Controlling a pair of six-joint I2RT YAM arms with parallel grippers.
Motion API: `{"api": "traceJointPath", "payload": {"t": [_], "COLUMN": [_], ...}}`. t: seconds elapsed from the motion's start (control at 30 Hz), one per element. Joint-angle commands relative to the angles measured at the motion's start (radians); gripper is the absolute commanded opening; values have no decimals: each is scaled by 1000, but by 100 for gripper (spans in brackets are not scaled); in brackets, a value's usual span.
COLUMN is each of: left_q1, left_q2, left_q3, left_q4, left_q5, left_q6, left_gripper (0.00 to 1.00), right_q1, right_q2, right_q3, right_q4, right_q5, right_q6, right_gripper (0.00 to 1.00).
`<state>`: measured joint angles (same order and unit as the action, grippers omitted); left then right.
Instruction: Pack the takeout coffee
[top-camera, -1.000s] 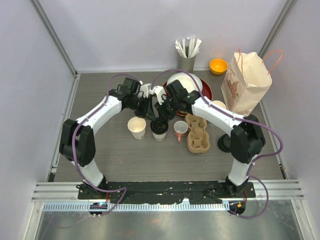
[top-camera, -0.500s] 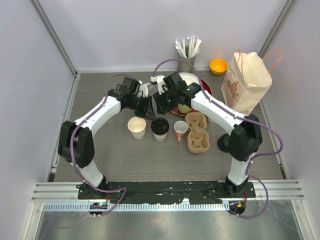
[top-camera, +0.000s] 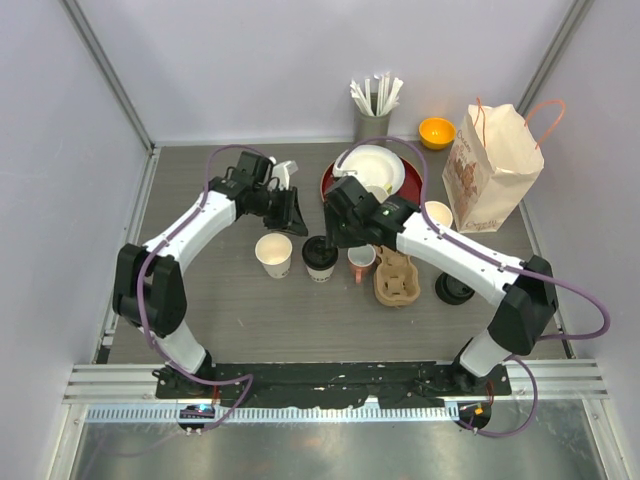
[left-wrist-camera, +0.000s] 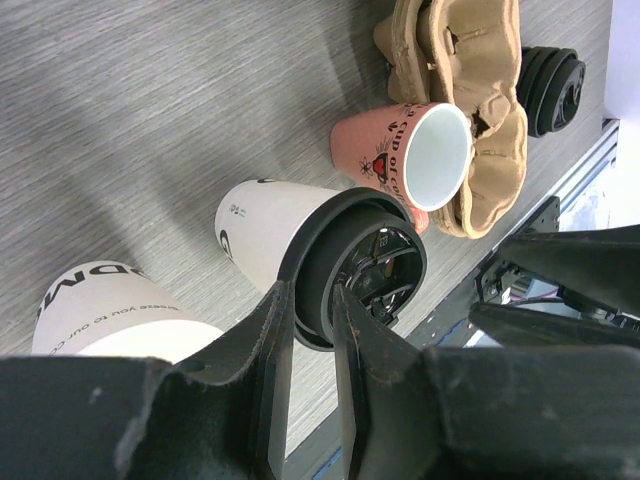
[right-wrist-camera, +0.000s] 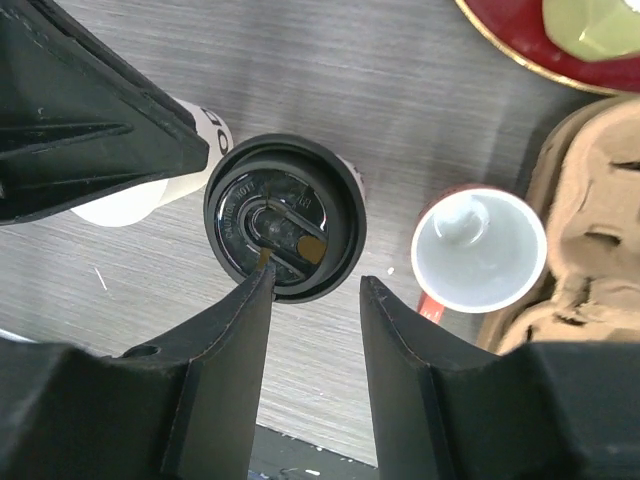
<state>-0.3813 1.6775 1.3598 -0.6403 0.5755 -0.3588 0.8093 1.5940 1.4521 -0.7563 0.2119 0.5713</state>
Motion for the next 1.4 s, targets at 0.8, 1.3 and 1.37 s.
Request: {"api": "traceJointPath", "payload": {"t": [0.8,1.3,1.37], "left_q1": [-27,-27,-27], "left_q2": [8,1,-5], "left_q3": [-21,-50,-67], "left_q4": [31,11,17], "left_q5": [-17,4,3], "left_q6": [1,1,-8], "left_gripper": [23,22,21], "right_q1": [8,-27,-27], "right_q2": [60,121,138], "right_q3": [-65,39,45], "right_q4": [78,38,38], "right_q5": [-40,-28,-38], "right_q6": [110,-42,-66], "right_gripper": [35,24,24]}}
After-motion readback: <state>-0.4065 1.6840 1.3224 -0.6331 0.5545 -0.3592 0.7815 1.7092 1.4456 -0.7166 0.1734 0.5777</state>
